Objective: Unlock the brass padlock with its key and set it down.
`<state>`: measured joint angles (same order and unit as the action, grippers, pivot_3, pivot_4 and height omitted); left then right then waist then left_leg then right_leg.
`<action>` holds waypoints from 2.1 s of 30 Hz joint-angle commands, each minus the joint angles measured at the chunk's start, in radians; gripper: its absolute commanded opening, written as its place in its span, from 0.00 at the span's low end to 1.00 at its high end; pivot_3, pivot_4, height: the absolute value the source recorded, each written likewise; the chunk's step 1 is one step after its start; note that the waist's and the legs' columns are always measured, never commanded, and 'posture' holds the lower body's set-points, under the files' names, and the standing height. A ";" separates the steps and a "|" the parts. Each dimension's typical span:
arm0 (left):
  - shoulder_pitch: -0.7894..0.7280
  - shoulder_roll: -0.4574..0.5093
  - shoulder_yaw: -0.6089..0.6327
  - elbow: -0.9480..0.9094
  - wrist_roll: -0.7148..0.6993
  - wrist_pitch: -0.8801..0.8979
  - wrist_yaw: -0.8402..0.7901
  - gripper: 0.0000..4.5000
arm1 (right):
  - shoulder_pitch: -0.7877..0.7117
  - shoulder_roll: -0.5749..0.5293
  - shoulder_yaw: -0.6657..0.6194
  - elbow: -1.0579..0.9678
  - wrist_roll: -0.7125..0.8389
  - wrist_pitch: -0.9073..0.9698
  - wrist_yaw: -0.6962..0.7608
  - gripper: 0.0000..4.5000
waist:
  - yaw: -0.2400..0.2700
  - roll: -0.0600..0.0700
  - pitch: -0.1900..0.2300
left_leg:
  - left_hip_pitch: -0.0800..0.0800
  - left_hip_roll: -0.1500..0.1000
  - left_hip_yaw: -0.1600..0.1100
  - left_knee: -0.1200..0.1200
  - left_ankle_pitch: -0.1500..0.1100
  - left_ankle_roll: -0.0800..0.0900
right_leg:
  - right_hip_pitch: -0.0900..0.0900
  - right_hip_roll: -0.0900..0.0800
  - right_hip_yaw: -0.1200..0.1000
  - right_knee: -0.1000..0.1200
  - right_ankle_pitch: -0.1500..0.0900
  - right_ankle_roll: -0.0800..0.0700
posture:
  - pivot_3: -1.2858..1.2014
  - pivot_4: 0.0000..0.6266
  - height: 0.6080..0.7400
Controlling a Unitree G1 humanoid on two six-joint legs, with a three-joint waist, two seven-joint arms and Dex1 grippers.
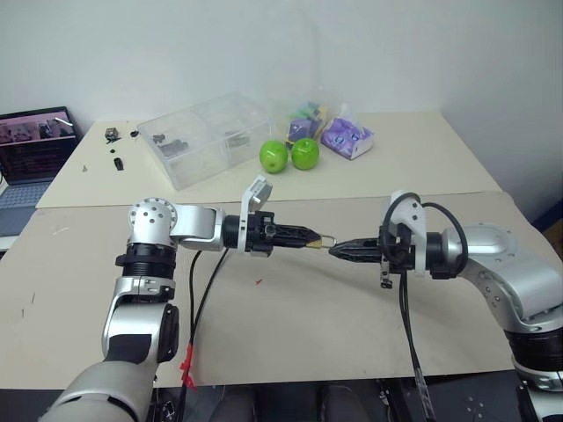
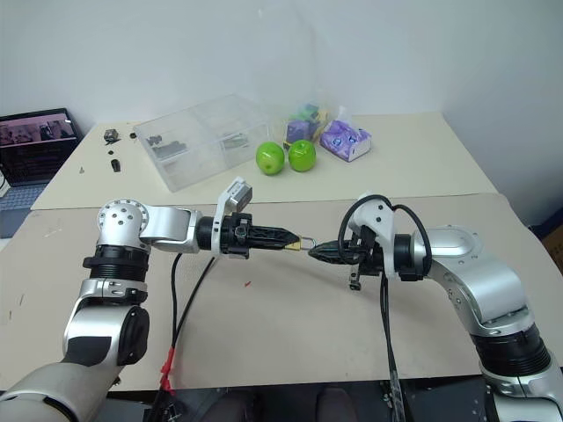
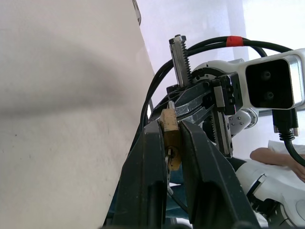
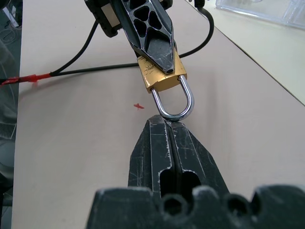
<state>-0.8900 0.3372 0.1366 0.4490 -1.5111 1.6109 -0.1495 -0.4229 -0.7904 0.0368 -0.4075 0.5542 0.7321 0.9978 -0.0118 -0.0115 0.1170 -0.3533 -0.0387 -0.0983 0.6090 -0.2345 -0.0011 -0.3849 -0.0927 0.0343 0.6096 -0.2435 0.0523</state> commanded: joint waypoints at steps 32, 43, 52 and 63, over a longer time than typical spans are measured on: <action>0.007 0.009 -0.018 -0.041 0.003 0.003 -0.024 0.01 | -0.074 0.013 0.010 0.049 -0.059 -0.068 0.005 0.00 | 0.000 0.000 0.000 | 0.000 0.000 0.002 0.000 0.000 0.000 | 0.000 0.000 0.000 0.000 0.000 0.000 | 0.52 0.24 1.00; 0.001 0.007 -0.023 -0.039 0.012 0.003 -0.035 0.01 | -0.056 -0.016 -0.015 -0.040 0.097 0.081 0.031 0.00 | 0.000 0.000 0.000 | 0.000 0.000 0.000 0.000 0.000 0.000 | 0.000 0.000 0.000 0.000 0.000 0.000 | 0.52 0.24 1.00; 0.001 0.004 -0.020 -0.038 0.017 0.003 -0.035 0.01 | -0.009 -0.059 -0.010 -0.055 0.101 0.068 0.048 0.00 | 0.000 0.000 0.000 | 0.000 0.000 0.000 0.000 0.000 0.000 | 0.000 0.000 0.000 0.000 0.000 0.000 | 0.52 0.24 1.00; 0.050 0.088 -0.029 -0.080 0.126 0.003 -0.084 0.01 | -0.026 -0.177 -0.122 0.017 0.155 0.102 0.126 0.00 | -0.001 0.000 0.000 | 0.000 0.000 0.003 0.000 0.000 0.000 | 0.000 0.000 0.000 0.000 0.000 0.000 | 0.52 0.24 1.00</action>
<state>-0.8443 0.4040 0.1050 0.4035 -1.4075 1.6111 -0.1991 -0.4224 -0.9391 -0.0188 -0.3898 0.6709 0.8183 1.0961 -0.0129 -0.0117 0.1171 -0.3533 -0.0388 -0.0948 0.6086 -0.2346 -0.0008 -0.3850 -0.0926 0.0345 0.6091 -0.2436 0.0523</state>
